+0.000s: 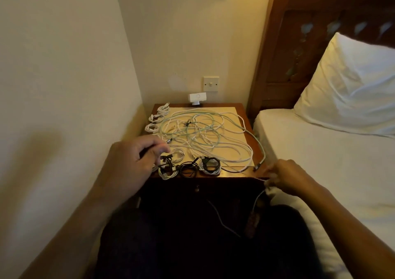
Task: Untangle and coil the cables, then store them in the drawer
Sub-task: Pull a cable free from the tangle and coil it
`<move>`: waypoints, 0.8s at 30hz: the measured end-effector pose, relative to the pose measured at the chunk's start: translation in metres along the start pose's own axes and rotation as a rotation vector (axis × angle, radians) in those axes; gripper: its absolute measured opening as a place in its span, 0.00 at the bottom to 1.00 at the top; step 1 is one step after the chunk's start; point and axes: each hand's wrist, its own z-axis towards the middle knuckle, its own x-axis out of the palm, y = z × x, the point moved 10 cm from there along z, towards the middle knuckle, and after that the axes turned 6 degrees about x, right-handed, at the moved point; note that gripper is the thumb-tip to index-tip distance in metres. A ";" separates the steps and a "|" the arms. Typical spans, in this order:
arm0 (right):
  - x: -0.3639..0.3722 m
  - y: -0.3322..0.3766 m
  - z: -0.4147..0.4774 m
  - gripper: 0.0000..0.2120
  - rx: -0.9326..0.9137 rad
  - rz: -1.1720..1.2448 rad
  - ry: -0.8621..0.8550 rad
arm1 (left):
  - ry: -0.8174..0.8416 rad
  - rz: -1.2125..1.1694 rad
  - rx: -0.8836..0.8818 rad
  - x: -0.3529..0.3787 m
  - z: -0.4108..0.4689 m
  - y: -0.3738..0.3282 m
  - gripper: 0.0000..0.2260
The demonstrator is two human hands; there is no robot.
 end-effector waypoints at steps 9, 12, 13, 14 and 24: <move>-0.022 0.165 -0.089 0.06 -0.563 0.629 0.089 | 0.146 -0.216 -0.004 0.065 -0.002 -0.021 0.06; -0.038 0.146 -0.072 0.08 -0.521 0.686 -0.041 | 0.297 -0.386 -0.196 0.078 -0.019 0.004 0.12; -0.040 0.139 -0.066 0.09 -0.496 0.676 -0.095 | 0.379 -0.568 -0.314 0.089 -0.031 0.009 0.15; -0.039 0.134 -0.062 0.09 -0.469 0.666 -0.134 | 0.433 -0.797 -0.416 0.098 -0.041 0.007 0.17; 0.052 0.183 -0.118 0.11 -0.539 0.382 0.074 | -0.081 -1.222 -0.395 0.095 0.003 0.036 0.10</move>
